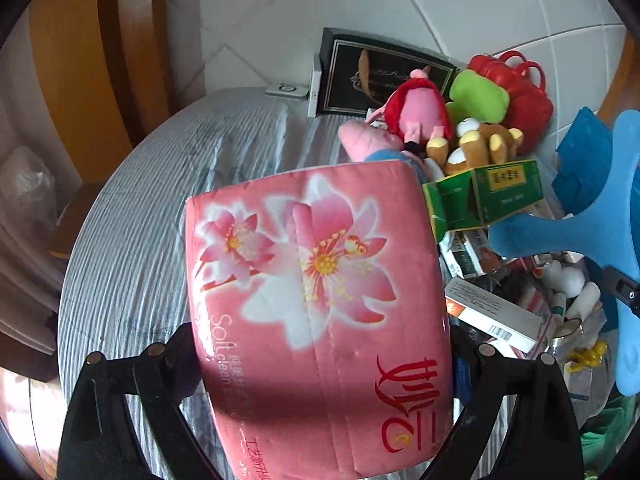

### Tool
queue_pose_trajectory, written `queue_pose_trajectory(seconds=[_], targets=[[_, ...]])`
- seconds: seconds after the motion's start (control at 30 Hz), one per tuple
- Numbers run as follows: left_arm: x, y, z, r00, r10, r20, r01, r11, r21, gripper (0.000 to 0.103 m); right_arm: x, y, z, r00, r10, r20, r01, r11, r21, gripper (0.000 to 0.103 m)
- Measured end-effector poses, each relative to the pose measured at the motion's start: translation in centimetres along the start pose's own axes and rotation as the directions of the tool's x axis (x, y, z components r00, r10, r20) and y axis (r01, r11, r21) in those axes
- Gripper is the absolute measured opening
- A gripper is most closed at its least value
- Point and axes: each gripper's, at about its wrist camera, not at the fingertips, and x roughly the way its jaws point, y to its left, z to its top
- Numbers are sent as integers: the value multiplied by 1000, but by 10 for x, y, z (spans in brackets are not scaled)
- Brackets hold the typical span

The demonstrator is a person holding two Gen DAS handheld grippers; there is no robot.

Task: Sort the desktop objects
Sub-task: 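Carry the tissue pack and blue piece over the blue crate with both tools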

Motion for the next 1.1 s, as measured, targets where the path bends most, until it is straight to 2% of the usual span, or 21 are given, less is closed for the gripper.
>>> queue_pose_trajectory(seconds=[0.07, 0.17, 0.33, 0.47, 0.63, 0.73, 0.93, 1.03, 1.1], targets=[[-14, -7, -2, 1000, -5, 28, 5, 1000, 25, 94, -11, 7, -1, 999, -3, 34, 3, 1000, 0, 10], [-30, -18, -3, 998, -32, 57, 29, 998, 55, 94, -45, -2, 0, 996, -12, 86, 11, 1000, 8, 10], [-49, -44, -4, 994, -72, 86, 62, 991, 116, 94, -73, -12, 3, 987, -42, 156, 36, 998, 44, 9], [-58, -74, -2, 989, -111, 99, 91, 979, 184, 94, -83, -25, 10, 978, -68, 197, 53, 995, 81, 9], [-70, -128, 2, 984, -119, 135, 87, 970, 225, 94, -102, -67, 16, 967, -82, 242, 58, 993, 106, 9], [-77, -173, 6, 978, -131, 161, 89, 966, 244, 94, -115, -96, 23, 956, -86, 281, 59, 993, 101, 9], [-96, -289, 21, 964, -168, 208, 103, 951, 290, 94, -158, -188, 44, 927, -96, 364, 65, 993, 96, 9], [-109, -356, 30, 951, -185, 249, 103, 945, 310, 94, -188, -242, 55, 901, -128, 415, 95, 991, 99, 9], [-118, -404, 37, 938, -222, 267, 126, 934, 335, 94, -210, -284, 60, 881, -158, 445, 124, 987, 105, 9]])
